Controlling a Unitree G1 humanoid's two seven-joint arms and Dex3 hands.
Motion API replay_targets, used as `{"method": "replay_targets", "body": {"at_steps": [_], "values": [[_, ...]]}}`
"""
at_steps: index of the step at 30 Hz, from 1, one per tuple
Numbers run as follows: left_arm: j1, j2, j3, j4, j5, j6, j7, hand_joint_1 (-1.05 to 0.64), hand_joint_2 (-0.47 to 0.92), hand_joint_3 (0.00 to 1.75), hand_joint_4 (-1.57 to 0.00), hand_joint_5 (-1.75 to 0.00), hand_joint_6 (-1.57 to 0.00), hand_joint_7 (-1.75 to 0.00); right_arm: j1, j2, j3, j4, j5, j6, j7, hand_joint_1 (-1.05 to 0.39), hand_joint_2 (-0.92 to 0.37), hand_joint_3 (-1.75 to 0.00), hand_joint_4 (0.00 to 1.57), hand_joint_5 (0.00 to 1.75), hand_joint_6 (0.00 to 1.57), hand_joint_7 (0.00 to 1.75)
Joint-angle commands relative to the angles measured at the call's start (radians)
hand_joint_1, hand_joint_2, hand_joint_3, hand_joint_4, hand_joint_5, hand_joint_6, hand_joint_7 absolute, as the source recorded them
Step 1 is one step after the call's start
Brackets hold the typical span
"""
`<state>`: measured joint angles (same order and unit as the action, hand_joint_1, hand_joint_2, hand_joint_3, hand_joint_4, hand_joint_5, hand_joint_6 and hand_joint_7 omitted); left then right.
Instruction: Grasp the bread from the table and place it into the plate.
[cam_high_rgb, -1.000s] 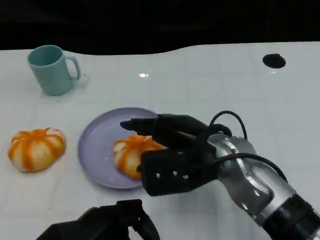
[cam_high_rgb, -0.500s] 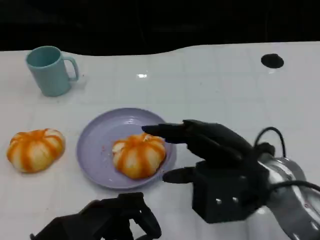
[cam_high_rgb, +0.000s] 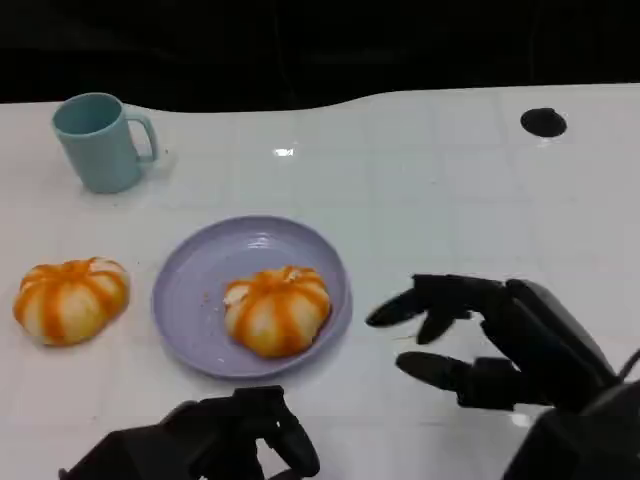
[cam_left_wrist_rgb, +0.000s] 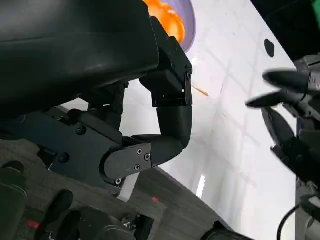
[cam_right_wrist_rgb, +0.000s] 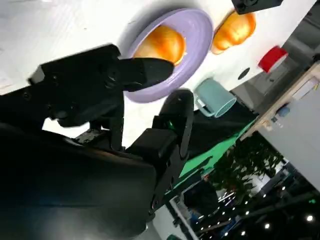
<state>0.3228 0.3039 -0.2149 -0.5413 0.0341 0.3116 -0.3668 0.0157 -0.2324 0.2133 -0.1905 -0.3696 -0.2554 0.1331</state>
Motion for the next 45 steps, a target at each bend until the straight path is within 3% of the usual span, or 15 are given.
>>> {"method": "replay_targets", "body": {"at_steps": [1, 10, 16, 27, 45], "values": [[0.002, 0.010, 0.009, 0.001, -0.001, -0.008, 0.003, -0.33, 0.80, 0.74, -0.64, -1.75, -0.59, -1.47, 0.070, -0.044, -0.061, -0.052, 0.024, -0.031, -0.006, -0.01, -0.40, -1.26, 0.81, 1.65, 0.84, 1.21], [0.001, 0.013, 0.010, -0.002, 0.000, -0.006, 0.002, -0.36, 0.80, 0.73, -0.64, -1.75, -0.59, -1.45, 0.187, -0.066, -0.137, -0.125, 0.021, -0.063, -0.020, 0.07, -0.24, -1.51, 0.92, 1.70, 0.90, 1.33], [-0.002, 0.016, 0.014, -0.005, -0.001, -0.009, 0.000, -0.36, 0.81, 0.72, -0.64, -1.75, -0.60, -1.45, 0.239, -0.063, -0.166, -0.141, 0.011, -0.070, -0.033, 0.10, -0.18, -1.56, 0.93, 1.73, 0.88, 1.37], [0.006, 0.032, 0.030, -0.017, -0.008, -0.011, -0.010, -0.35, 0.80, 0.72, -0.63, -1.75, -0.59, -1.45, 0.263, -0.033, -0.151, -0.073, -0.092, -0.093, -0.131, 0.09, -0.15, -1.56, 0.95, 1.69, 0.89, 1.38], [0.018, 0.033, 0.047, -0.021, -0.026, -0.022, -0.006, -0.31, 0.81, 0.72, -0.62, -1.75, -0.59, -1.44, 0.239, -0.024, -0.117, -0.041, -0.108, -0.088, -0.143, 0.06, -0.17, -1.49, 0.95, 1.64, 0.91, 1.28]]}}
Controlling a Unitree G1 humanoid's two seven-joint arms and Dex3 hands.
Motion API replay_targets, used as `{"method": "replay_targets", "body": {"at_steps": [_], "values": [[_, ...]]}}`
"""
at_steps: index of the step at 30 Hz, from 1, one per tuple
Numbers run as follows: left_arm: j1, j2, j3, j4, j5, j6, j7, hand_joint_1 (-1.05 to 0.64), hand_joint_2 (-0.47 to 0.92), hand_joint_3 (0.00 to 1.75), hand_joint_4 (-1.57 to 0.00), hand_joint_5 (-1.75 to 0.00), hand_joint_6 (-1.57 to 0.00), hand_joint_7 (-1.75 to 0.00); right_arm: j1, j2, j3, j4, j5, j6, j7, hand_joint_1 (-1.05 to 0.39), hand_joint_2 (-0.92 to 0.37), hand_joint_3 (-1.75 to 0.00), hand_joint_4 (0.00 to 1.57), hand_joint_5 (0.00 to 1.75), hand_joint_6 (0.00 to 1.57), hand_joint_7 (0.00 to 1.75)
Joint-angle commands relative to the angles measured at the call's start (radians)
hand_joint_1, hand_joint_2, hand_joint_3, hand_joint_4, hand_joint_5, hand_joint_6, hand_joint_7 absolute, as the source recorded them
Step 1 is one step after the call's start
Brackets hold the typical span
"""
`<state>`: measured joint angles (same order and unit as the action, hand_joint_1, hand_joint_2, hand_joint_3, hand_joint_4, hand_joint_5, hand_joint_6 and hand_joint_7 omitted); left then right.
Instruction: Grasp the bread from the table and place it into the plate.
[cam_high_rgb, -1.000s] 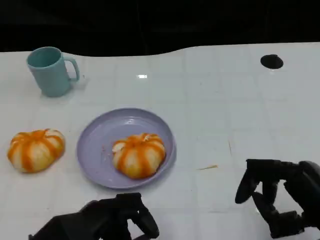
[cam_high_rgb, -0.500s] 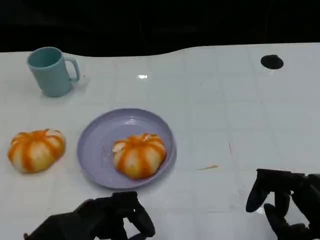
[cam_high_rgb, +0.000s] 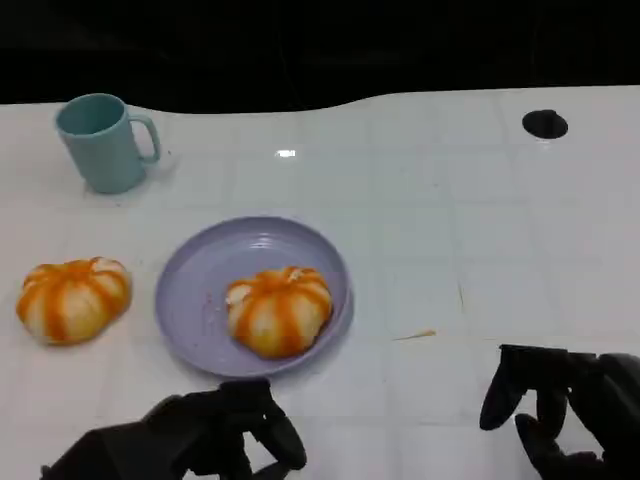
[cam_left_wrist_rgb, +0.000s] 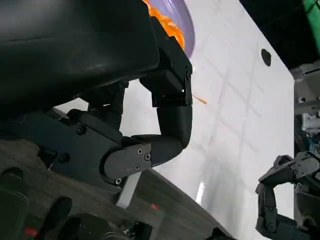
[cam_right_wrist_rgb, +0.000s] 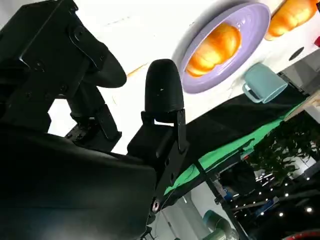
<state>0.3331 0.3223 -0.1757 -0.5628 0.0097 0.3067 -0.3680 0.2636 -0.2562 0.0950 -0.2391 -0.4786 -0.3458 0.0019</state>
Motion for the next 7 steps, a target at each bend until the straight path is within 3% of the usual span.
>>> {"method": "replay_targets", "body": {"at_steps": [1, 7], "values": [[0.007, 0.015, 0.007, 0.003, -0.001, -0.018, -0.005, -0.31, 0.81, 0.72, -0.62, -1.75, -0.59, -1.44, -0.008, 0.000, 0.003, 0.006, 0.001, 0.004, -0.010, 0.06, -0.17, -1.49, 0.95, 1.63, 0.91, 1.27], [0.006, 0.015, 0.009, 0.002, -0.005, -0.013, -0.007, -0.31, 0.80, 0.73, -0.62, -1.75, -0.59, -1.45, -0.005, 0.003, 0.009, 0.001, -0.005, 0.008, -0.010, 0.04, -0.17, -1.48, 0.95, 1.66, 0.92, 1.28]]}}
